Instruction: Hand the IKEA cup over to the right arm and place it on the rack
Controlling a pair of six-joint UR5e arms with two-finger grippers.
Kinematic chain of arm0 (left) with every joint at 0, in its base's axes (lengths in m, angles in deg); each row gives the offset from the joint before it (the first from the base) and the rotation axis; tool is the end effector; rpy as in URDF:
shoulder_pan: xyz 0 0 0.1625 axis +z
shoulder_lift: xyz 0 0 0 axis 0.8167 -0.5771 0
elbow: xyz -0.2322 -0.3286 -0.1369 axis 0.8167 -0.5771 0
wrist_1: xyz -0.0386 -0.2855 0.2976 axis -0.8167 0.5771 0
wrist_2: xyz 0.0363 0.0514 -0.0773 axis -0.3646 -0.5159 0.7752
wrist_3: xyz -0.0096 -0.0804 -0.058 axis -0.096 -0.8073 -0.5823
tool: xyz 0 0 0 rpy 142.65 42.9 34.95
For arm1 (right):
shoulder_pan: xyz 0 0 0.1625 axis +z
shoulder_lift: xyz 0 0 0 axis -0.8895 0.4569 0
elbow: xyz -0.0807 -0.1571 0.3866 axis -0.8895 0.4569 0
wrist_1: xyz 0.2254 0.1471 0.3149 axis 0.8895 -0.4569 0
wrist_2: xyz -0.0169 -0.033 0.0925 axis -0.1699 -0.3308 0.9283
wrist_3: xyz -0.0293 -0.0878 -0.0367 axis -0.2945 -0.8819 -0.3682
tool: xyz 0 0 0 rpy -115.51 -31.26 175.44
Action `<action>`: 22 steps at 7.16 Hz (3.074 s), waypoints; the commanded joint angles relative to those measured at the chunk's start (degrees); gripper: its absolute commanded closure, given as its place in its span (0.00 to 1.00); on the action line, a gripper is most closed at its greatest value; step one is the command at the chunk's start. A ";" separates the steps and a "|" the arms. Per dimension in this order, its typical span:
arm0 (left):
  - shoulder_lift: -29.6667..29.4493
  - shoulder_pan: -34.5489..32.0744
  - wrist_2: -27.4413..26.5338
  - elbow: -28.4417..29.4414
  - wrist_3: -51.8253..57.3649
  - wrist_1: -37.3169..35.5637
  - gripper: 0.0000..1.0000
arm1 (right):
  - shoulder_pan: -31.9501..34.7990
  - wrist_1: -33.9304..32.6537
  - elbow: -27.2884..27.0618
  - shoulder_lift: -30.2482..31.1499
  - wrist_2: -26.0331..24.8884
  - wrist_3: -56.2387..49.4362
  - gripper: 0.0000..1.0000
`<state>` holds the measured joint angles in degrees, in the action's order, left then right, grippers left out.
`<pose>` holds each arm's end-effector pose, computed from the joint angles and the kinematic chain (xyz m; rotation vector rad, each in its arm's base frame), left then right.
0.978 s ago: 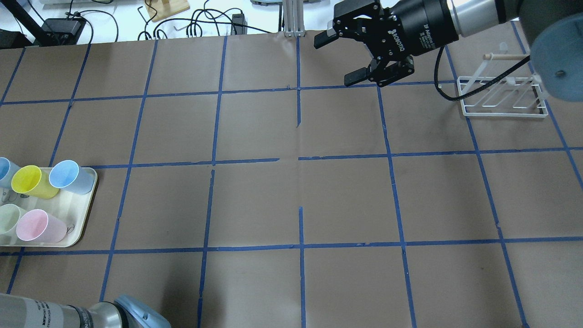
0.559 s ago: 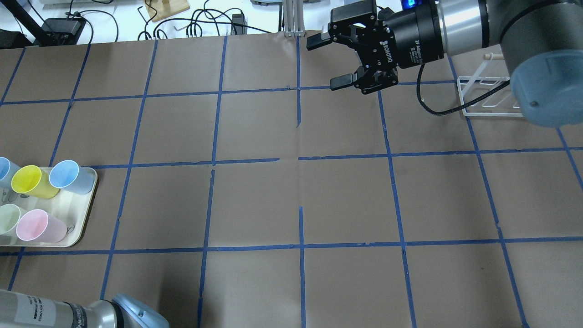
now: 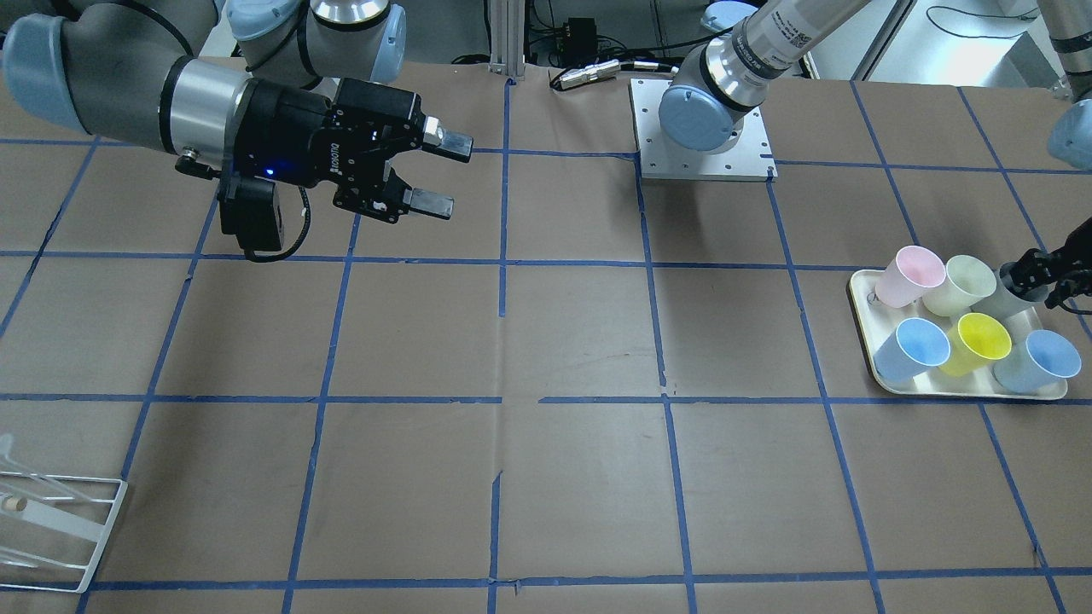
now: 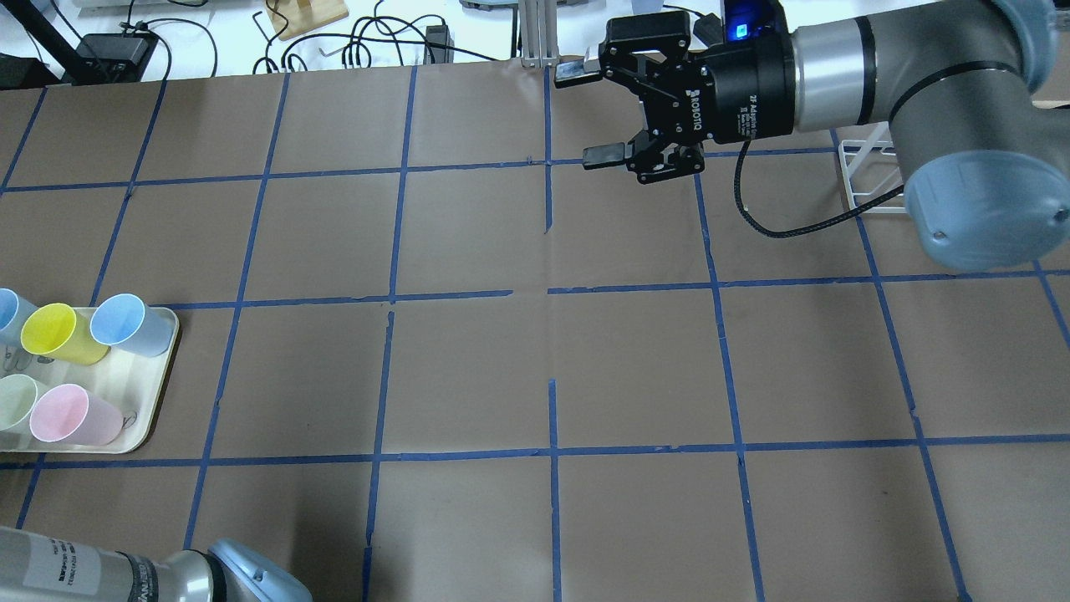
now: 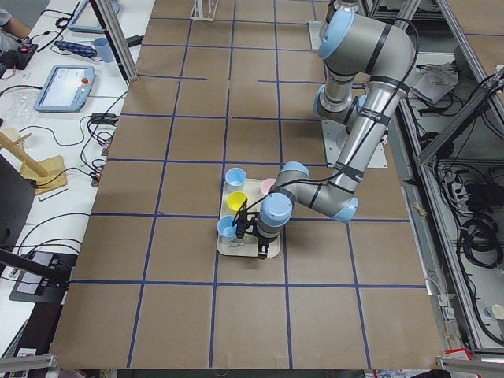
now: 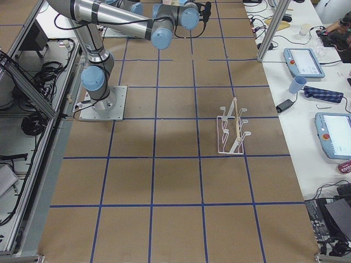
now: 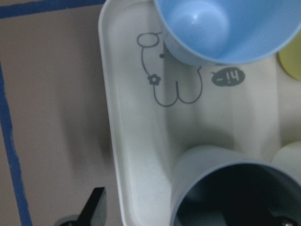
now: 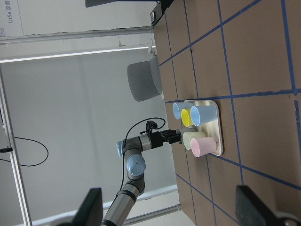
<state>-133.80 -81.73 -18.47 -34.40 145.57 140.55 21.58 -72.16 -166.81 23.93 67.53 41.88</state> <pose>0.4629 -0.3935 0.2100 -0.2223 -3.1090 0.1130 0.1818 -0.4997 0.4484 0.1953 1.8109 0.0297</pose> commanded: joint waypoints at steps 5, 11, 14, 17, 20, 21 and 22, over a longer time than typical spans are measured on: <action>2.76 -0.09 0.94 8.03 0.53 10.32 1.00 | 0.16 0.11 -0.59 -0.17 13.99 2.23 0.00; 12.69 -10.10 15.13 22.74 -0.70 56.20 1.00 | -0.01 0.02 -0.50 -0.26 13.93 5.90 0.00; 11.40 -14.75 29.03 21.78 -4.04 78.36 1.00 | -0.45 -0.07 -0.41 -1.49 14.01 6.18 0.00; 11.38 -20.29 40.54 14.60 -3.16 87.26 1.00 | -1.07 0.02 -0.59 -3.07 14.02 6.36 0.00; 11.30 -30.29 50.73 12.64 -3.50 91.04 1.00 | -1.16 0.11 -0.59 -5.00 14.45 6.88 0.00; 11.38 -33.72 55.56 11.68 -4.03 92.02 1.00 | -0.98 -0.06 -0.41 -4.66 13.93 6.80 0.00; 12.25 -37.84 61.35 10.80 -5.08 92.12 1.00 | -0.98 -0.15 -0.59 -4.74 14.01 6.27 0.00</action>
<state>-122.22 -114.96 36.53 -22.55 141.48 232.02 20.53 -72.18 -167.33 19.24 81.64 48.57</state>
